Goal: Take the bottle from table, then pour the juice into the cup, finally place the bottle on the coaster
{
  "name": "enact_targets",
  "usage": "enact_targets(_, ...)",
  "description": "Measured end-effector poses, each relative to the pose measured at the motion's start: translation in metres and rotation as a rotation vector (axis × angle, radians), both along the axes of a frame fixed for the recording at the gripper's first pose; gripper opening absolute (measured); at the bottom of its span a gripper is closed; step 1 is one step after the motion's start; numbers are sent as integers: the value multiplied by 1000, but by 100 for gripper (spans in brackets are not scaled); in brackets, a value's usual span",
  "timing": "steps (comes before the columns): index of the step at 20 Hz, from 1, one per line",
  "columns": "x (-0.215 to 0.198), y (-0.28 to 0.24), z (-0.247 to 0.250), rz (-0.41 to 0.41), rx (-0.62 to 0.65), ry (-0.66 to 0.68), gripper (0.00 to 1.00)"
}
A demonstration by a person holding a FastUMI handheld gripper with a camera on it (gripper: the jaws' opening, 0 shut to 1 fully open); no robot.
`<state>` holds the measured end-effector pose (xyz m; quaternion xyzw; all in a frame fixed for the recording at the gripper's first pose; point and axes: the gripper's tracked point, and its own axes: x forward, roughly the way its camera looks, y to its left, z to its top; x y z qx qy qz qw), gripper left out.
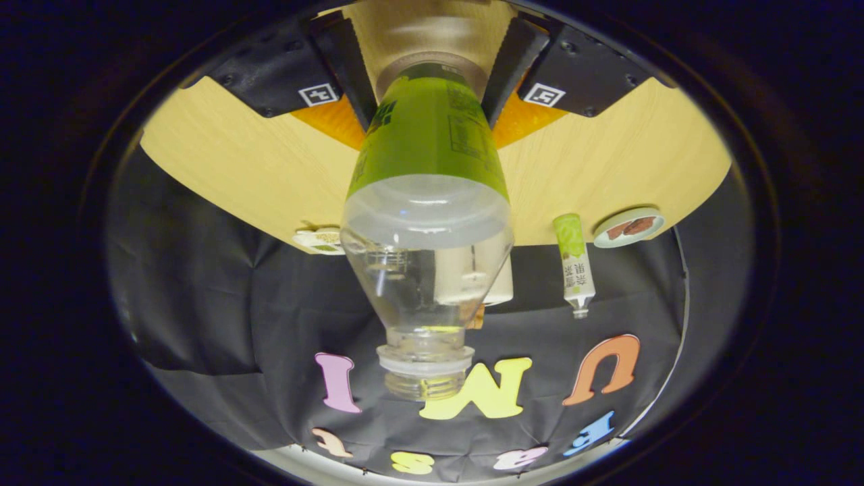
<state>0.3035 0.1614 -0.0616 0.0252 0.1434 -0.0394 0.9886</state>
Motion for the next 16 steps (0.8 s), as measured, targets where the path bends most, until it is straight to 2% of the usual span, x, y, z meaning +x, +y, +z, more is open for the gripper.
enact_targets(3, -3, -6, 2, -1, 9, 2, 100)
enact_targets(10, -25, -3, 29, 48, -4, -31, 100)
enact_targets(16, -71, -1, 81, 54, -55, -91, 100)
